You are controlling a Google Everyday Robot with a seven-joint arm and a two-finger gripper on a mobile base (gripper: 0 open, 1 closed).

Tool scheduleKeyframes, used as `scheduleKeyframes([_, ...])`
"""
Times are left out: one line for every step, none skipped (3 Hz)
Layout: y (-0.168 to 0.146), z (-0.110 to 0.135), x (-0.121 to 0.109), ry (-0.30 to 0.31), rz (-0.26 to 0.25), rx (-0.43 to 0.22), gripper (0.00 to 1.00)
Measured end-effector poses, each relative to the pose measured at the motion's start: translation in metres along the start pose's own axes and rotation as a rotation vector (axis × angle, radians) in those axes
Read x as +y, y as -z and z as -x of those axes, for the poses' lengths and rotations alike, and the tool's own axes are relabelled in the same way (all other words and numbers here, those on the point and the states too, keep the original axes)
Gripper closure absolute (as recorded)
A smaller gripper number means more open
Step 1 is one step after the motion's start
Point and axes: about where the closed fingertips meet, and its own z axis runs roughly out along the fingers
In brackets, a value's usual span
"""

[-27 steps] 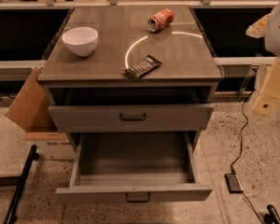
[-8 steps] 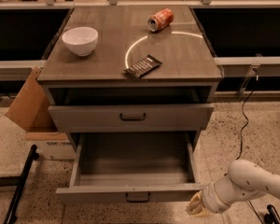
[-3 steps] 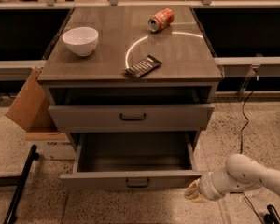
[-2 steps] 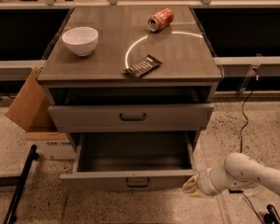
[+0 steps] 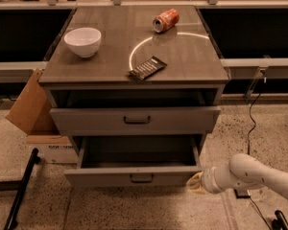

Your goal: Close middle drawer

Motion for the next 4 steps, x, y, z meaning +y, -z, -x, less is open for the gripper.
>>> scheduleKeyframes([-0.006,0.001,-0.024,-0.025,-0.048,-0.012,1.00])
scheduleKeyframes([-0.011,0.004,-0.042,-0.041,-0.073,-0.021,1.00])
scheduleKeyframes([-0.015,0.007,-0.058,-0.047,-0.090,-0.027,1.00])
scheduleKeyframes([-0.016,0.011,-0.073,-0.052,-0.099,-0.032,1.00])
